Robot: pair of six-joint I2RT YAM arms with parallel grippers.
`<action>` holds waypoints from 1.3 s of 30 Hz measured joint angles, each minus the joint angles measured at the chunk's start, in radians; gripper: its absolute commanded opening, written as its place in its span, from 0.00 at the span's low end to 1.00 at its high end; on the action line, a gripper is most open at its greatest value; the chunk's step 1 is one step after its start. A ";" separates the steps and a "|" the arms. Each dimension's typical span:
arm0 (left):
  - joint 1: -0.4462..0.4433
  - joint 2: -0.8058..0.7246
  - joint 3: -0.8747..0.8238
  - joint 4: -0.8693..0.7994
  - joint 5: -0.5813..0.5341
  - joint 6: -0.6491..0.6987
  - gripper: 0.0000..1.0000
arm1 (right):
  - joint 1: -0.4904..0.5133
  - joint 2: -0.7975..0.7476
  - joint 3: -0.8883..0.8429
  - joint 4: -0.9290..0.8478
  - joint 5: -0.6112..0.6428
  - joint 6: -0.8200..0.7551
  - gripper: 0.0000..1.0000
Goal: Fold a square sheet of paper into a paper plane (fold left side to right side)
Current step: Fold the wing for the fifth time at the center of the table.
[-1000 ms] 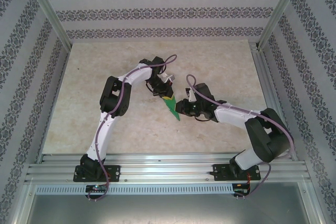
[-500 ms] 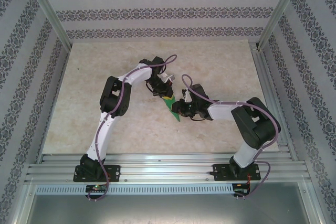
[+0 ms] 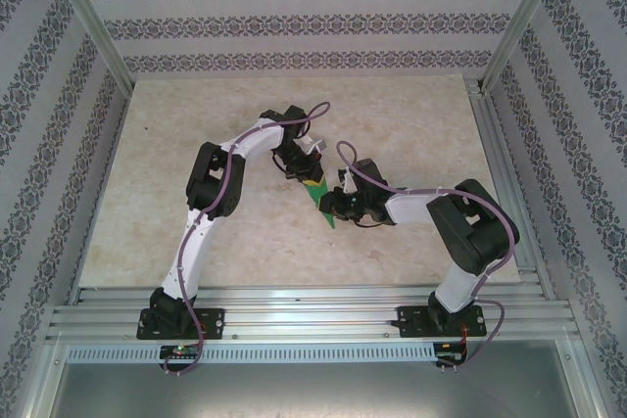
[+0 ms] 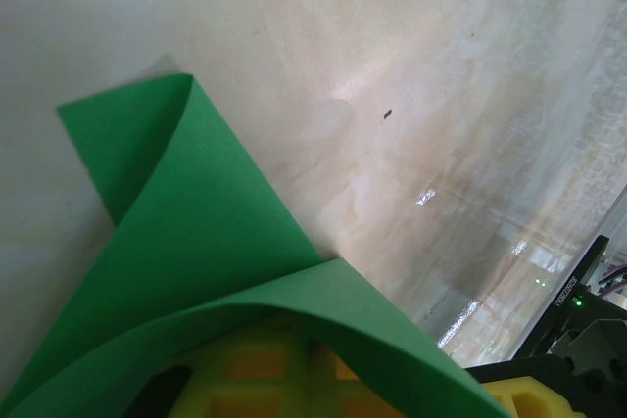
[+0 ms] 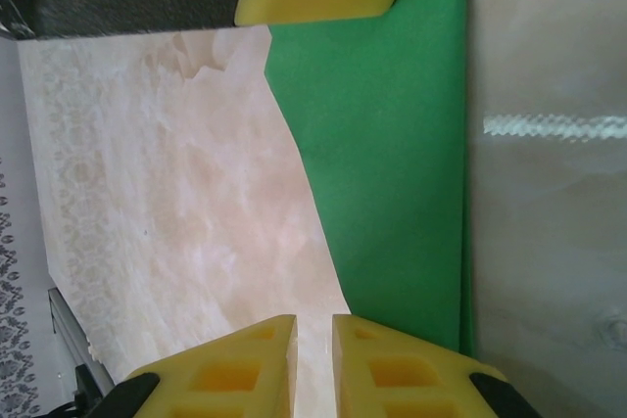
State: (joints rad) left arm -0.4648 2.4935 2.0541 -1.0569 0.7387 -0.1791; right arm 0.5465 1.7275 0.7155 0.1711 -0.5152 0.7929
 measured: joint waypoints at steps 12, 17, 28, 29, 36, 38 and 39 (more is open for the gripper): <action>0.000 0.000 0.000 0.000 -0.003 0.000 0.00 | 0.003 0.018 -0.019 0.040 0.000 0.002 0.16; 0.000 0.000 0.000 0.000 -0.003 0.000 0.00 | 0.004 0.028 -0.020 0.048 0.000 0.003 0.16; 0.000 0.000 0.000 0.000 -0.007 0.000 0.00 | 0.014 0.023 -0.039 0.096 -0.001 0.026 0.22; 0.000 0.000 0.000 0.000 -0.007 0.000 0.00 | 0.014 0.011 -0.042 0.092 0.002 0.026 0.22; 0.000 0.000 0.000 0.000 -0.008 0.009 0.00 | 0.000 -0.096 -0.090 0.053 0.005 0.026 0.16; 0.000 0.000 0.000 0.000 -0.008 0.011 0.00 | -0.002 -0.096 -0.097 0.055 0.004 0.026 0.14; 0.000 0.000 0.000 0.000 -0.008 0.014 0.00 | -0.001 -0.096 -0.103 0.056 0.004 0.028 0.14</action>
State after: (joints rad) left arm -0.4648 2.4935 2.0541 -1.0573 0.7311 -0.1654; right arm 0.5453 1.6318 0.6121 0.2268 -0.5114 0.8207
